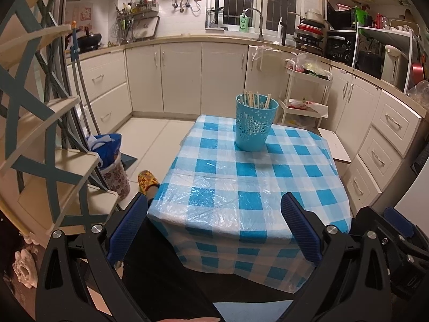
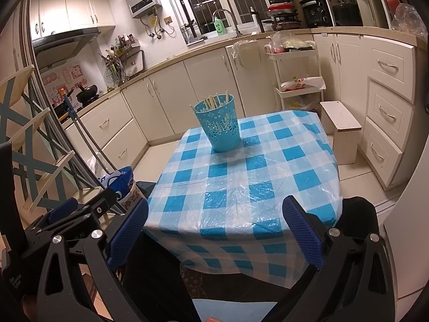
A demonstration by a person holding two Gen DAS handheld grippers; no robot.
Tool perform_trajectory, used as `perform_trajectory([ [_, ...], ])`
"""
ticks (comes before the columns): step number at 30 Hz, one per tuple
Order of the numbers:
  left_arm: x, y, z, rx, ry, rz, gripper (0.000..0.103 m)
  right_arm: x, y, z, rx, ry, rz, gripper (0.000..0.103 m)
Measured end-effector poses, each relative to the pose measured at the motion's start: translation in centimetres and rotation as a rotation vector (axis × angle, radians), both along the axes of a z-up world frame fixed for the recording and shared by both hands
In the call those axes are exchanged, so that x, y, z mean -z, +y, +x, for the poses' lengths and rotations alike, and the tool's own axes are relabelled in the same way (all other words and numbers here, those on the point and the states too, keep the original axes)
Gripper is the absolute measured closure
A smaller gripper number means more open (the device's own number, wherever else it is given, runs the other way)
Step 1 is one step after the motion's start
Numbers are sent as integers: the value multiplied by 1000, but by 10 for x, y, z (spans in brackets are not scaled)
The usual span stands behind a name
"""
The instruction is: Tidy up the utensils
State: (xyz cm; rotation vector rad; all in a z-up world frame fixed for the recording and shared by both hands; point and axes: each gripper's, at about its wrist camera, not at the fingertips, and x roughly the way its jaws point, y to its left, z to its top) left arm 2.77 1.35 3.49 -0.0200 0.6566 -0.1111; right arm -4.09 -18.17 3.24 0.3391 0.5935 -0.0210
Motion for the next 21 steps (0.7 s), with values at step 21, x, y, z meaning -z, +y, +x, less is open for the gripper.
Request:
perform_trajectory([
  [21,-11,-10,-9,-25,-56,102,8,3,4,-2,3,0,0,7],
])
